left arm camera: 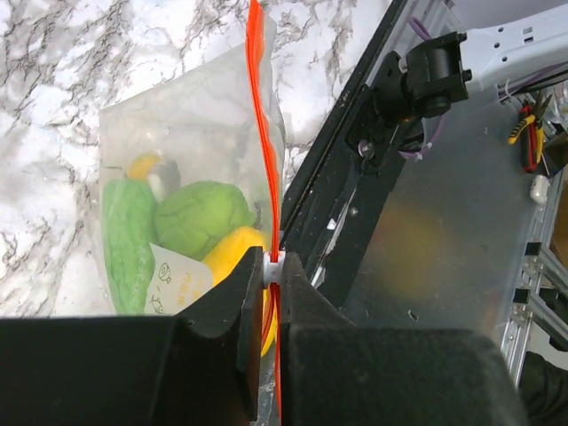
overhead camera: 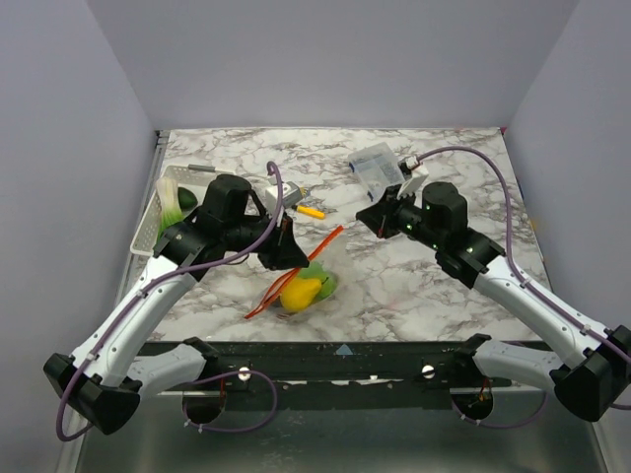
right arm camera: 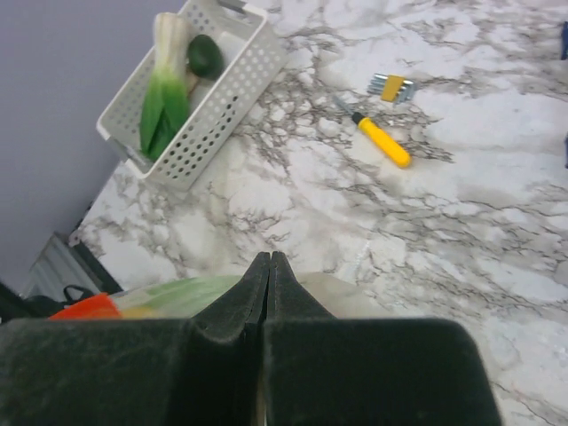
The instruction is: Place the food in the zip-top bag and seal the zipper
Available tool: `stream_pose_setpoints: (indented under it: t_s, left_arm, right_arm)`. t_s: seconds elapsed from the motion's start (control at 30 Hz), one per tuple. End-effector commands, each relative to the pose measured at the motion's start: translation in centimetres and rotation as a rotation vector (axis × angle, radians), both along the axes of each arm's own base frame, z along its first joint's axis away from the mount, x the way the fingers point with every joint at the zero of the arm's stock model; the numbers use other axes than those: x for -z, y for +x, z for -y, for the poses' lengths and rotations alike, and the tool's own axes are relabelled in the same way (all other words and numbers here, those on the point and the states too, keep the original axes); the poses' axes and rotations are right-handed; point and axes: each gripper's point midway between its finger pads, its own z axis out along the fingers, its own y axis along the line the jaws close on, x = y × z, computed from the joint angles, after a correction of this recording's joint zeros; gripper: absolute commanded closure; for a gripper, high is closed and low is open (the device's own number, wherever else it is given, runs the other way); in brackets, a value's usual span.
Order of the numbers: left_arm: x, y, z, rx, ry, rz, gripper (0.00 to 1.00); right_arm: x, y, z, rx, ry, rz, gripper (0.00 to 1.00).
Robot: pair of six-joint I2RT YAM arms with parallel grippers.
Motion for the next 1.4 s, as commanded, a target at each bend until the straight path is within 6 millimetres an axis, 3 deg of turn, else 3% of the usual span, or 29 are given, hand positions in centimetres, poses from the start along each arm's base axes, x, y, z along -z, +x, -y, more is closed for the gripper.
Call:
stream_pose_setpoints:
  t_s: [0.0, 0.1, 0.2, 0.33, 0.37, 0.43, 0.5, 0.53, 0.67, 0.9, 1.03, 1.17, 1.37]
  left_arm:
    - [1.1, -1.3, -1.5, -0.026, 0.045, -0.003, 1.00]
    - [1.4, -1.2, -1.7, -0.048, 0.044, 0.006, 1.00]
    - [0.9, -1.2, -1.3, -0.032, 0.025, 0.011, 1.00]
    - [0.1, -1.0, -0.7, 0.004, -0.007, 0.037, 1.00]
    - [-0.1, -0.9, -0.7, 0.005, -0.007, 0.044, 1.00]
    - [-0.2, -0.8, -0.6, 0.009, -0.007, 0.049, 1.00]
    - [-0.2, -0.7, -0.5, 0.013, -0.011, 0.049, 1.00]
    - [-0.3, -0.7, -0.5, 0.016, -0.013, 0.051, 1.00]
    - [-0.4, -0.9, -0.4, 0.026, -0.024, 0.054, 1.00]
    - [-0.8, -1.3, -0.2, 0.048, -0.047, 0.057, 1.00]
    - [-0.7, -1.3, -0.2, 0.045, -0.045, 0.057, 1.00]
    - [-0.6, -1.2, 0.0, 0.051, -0.052, 0.050, 1.00]
    - [-0.6, -1.2, 0.1, 0.055, -0.055, 0.041, 1.00]
  right_arm:
    - [1.5, 1.8, 1.9, 0.145, -0.038, 0.005, 1.00]
    - [1.4, 0.9, 1.2, 0.069, -0.032, 0.020, 1.00]
    - [-0.1, -1.8, -1.6, -0.188, -0.022, 0.048, 1.00]
    - [-1.2, -3.3, -2.6, -0.355, -0.081, 0.079, 0.83]
    - [-1.7, -3.4, -2.7, -0.369, -0.084, 0.097, 0.75]
    - [-2.3, -5.2, -3.5, -0.498, -0.062, 0.110, 0.46]
    - [-2.7, -6.3, -4.3, -0.607, -0.038, 0.076, 0.31]
    - [-2.7, -7.1, -4.8, -0.684, -0.019, 0.048, 0.29]
    - [-2.6, -8.9, -5.7, -0.893, 0.057, -0.025, 0.26]
    - [0.1, -8.1, -6.6, -0.993, 0.029, -0.092, 0.24]
    - [0.3, -9.1, -6.8, -1.093, 0.091, -0.147, 0.28]
    - [0.8, -9.1, -6.9, -1.099, 0.095, -0.174, 0.34]
    - [0.0, -9.1, -7.0, -1.089, 0.107, -0.144, 0.41]
